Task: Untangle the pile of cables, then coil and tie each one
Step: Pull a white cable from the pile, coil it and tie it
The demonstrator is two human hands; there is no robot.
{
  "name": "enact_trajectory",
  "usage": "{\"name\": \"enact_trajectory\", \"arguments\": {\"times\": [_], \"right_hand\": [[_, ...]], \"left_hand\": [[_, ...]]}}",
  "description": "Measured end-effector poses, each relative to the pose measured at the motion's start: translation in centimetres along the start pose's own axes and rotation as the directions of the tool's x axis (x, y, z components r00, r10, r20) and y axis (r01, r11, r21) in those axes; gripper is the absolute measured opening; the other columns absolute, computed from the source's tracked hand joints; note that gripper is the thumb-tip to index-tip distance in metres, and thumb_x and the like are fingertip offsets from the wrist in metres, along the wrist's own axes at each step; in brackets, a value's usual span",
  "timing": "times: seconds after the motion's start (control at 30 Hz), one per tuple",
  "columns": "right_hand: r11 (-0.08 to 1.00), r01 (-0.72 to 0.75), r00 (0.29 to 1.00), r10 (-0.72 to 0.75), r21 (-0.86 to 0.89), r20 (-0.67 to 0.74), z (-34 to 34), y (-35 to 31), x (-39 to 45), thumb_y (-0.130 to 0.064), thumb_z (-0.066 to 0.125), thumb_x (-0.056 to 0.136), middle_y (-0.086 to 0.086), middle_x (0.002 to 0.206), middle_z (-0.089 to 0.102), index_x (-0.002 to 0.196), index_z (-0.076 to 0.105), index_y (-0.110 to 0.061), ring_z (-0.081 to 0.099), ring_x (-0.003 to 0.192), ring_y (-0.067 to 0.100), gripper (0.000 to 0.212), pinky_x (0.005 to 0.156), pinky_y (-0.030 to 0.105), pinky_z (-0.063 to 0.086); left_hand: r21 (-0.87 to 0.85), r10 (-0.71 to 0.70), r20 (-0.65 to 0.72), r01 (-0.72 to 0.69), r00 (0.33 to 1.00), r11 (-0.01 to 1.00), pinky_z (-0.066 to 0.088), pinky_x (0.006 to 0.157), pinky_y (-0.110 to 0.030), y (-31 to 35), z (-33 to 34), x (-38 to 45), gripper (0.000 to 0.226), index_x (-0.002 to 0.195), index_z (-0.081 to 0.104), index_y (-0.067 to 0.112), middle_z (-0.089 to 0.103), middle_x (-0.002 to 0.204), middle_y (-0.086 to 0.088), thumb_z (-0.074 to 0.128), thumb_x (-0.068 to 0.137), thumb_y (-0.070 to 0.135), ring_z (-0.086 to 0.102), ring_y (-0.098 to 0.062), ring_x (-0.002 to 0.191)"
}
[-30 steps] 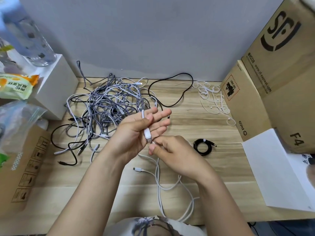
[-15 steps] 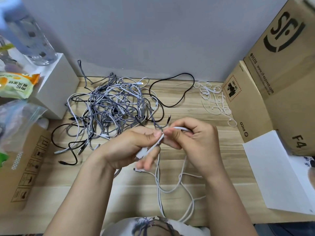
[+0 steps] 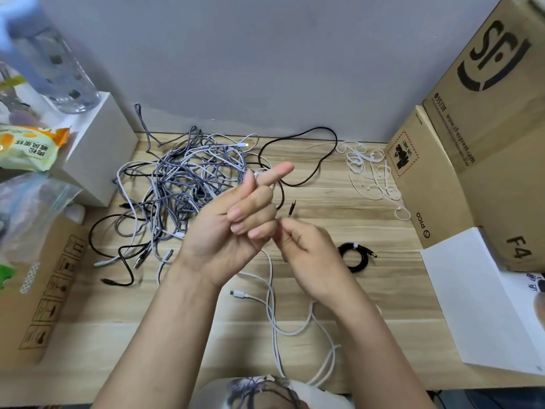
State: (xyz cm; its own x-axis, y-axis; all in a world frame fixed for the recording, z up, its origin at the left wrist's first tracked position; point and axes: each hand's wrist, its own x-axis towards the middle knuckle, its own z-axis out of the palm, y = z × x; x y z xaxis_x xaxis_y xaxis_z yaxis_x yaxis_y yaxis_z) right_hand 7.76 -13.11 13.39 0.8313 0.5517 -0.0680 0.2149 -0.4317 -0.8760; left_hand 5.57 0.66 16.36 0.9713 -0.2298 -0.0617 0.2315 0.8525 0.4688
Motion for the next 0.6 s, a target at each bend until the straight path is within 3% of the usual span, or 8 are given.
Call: {"name": "enact_trajectory", "arguments": {"times": [0.1, 0.17, 0.27, 0.3, 0.37, 0.47, 0.53, 0.6], "right_hand": [[0.992, -0.050, 0.990, 0.064, -0.117, 0.122, 0.3, -0.2, -0.6, -0.033, 0.046, 0.096, -0.005, 0.076, 0.066, 0.077, 0.061, -0.027, 0.060, 0.079, 0.019, 0.024, 0.074, 0.038, 0.047], [0.978, -0.038, 0.983, 0.073, -0.204, 0.166, 0.1, -0.4, -1.0, -0.032, 0.047, 0.096, -0.001, 0.082, 0.068, 0.085, 0.066, -0.022, 0.062, 0.084, 0.022, 0.024, 0.078, 0.038, 0.047], [0.971, -0.008, 0.987, 0.046, -0.241, 0.154, -0.8, -0.9, -1.3, -0.035, 0.053, 0.093, -0.011, 0.054, 0.056, 0.079, 0.068, -0.022, 0.050, 0.057, 0.003, 0.024, 0.059, 0.027, 0.041], [0.975, -0.001, 0.989, 0.034, -0.220, 0.143, -0.9, -1.0, -1.4, -0.036, 0.056, 0.091, -0.012, 0.048, 0.051, 0.075, 0.067, -0.024, 0.044, 0.051, 0.003, 0.023, 0.054, 0.024, 0.035], [0.988, 0.028, 0.995, -0.014, -0.149, 0.094, -1.1, -1.3, -1.6, -0.043, 0.054, 0.084, -0.008, 0.050, 0.054, 0.070, 0.064, -0.026, 0.046, 0.051, 0.007, 0.025, 0.056, 0.031, 0.039], [0.996, 0.078, 0.997, -0.076, -0.047, 0.028, -1.3, -1.6, -1.6, -0.042, 0.050, 0.081, -0.002, 0.061, 0.063, 0.065, 0.060, -0.027, 0.057, 0.060, 0.014, 0.024, 0.065, 0.040, 0.048], [0.995, 0.102, 0.995, -0.102, 0.005, 0.005, -1.4, -1.7, -1.6, -0.035, 0.052, 0.085, -0.007, 0.062, 0.067, 0.064, 0.063, -0.022, 0.060, 0.060, 0.017, 0.026, 0.066, 0.041, 0.050], [0.990, 0.125, 0.991, -0.123, 0.060, -0.046, -1.4, -1.6, -1.5, -0.033, 0.055, 0.086, -0.008, 0.066, 0.071, 0.067, 0.069, -0.021, 0.064, 0.066, 0.020, 0.026, 0.070, 0.041, 0.050]], "left_hand": [[0.248, 0.121, -0.217, -0.065, 0.969, 0.967, 0.034, 0.038, -0.014, -1.2, -0.2, 0.3, 0.050, 0.132, 0.039, 0.000, 0.049, 0.048, 0.005, 0.042, 0.087, 0.022, 0.034, 0.000, 0.033], [0.420, 0.158, -0.261, -0.035, 0.952, 0.907, 0.034, 0.038, -0.017, -1.6, -0.2, 0.2, 0.035, 0.122, 0.047, 0.010, 0.064, 0.058, 0.002, 0.041, 0.090, 0.022, 0.046, -0.003, 0.036], [0.536, 0.149, -0.291, 0.031, 0.945, 0.844, 0.047, 0.046, -0.019, -1.8, -0.4, 0.5, 0.023, 0.119, 0.043, 0.020, 0.073, 0.071, -0.007, 0.036, 0.097, 0.017, 0.062, -0.008, 0.046], [0.584, 0.151, -0.287, 0.048, 0.946, 0.811, 0.051, 0.049, -0.018, -1.7, -0.7, 0.4, 0.027, 0.124, 0.040, 0.021, 0.073, 0.071, -0.007, 0.035, 0.098, 0.015, 0.064, -0.010, 0.049], [0.659, 0.131, -0.276, 0.088, 0.952, 0.747, 0.051, 0.051, -0.018, -1.6, -1.2, 0.1, 0.031, 0.127, 0.037, 0.024, 0.072, 0.068, -0.004, 0.036, 0.099, 0.012, 0.067, -0.010, 0.057], [0.784, 0.101, -0.287, 0.173, 0.952, 0.596, 0.043, 0.049, -0.013, -1.8, -1.6, -0.5, 0.011, 0.102, 0.054, 0.014, 0.059, 0.059, 0.000, 0.044, 0.098, 0.011, 0.063, 0.000, 0.067], [0.839, 0.066, -0.257, 0.189, 0.964, 0.511, 0.042, 0.049, -0.018, -1.9, -1.6, -0.7, 0.021, 0.080, 0.059, 0.010, 0.054, 0.051, 0.002, 0.051, 0.094, 0.024, 0.052, -0.006, 0.043], [0.841, 0.028, -0.214, 0.169, 0.976, 0.515, 0.035, 0.043, -0.021, -1.8, -1.0, -1.0, 0.037, 0.066, 0.064, 0.016, 0.045, 0.039, 0.001, 0.046, 0.094, 0.032, 0.034, -0.010, 0.034]]}}
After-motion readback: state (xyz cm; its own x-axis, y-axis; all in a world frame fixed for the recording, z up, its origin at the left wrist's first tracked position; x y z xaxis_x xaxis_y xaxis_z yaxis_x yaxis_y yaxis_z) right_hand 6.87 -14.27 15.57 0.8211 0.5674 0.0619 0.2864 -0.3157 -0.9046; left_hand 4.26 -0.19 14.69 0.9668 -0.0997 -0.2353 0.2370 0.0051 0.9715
